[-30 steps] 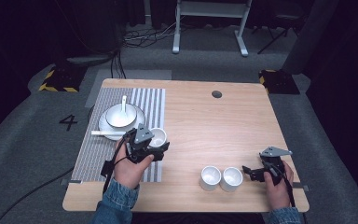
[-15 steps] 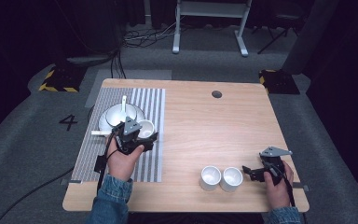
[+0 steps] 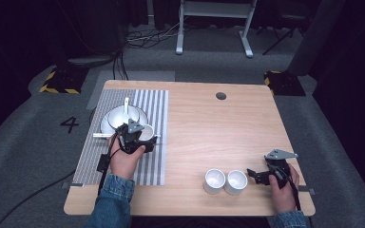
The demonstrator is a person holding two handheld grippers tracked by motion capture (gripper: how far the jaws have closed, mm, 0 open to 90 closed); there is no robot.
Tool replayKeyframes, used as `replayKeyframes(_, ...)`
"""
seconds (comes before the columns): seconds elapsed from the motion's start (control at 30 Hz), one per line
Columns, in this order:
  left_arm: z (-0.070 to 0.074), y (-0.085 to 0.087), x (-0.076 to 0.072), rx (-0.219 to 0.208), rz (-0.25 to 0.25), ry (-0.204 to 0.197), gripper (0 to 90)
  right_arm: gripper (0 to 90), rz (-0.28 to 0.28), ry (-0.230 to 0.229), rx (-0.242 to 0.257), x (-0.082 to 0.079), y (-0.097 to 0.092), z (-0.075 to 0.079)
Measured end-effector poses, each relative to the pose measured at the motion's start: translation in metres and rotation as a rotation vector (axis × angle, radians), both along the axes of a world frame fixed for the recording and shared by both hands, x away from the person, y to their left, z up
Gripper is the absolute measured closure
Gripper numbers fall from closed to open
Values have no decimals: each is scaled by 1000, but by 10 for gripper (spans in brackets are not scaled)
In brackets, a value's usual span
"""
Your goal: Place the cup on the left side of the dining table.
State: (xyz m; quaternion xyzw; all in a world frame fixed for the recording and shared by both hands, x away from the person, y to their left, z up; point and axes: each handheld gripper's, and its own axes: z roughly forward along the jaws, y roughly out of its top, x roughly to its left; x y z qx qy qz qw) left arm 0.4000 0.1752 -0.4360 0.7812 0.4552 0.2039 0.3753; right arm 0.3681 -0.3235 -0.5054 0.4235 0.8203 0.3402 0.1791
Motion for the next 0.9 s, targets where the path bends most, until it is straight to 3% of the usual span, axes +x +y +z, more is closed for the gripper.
replayKeyframes(0.23,-8,0,3,39,-3,37,263,3,1,0,1,0,0,0)
replayKeyframes(0.43,-17,1,6,42,-7,75,263,3,0,0,0,0,0,0)
replayKeyframes(0.9,-26,4,9,51,-1,104,263,3,1,0,1,0,0,0)
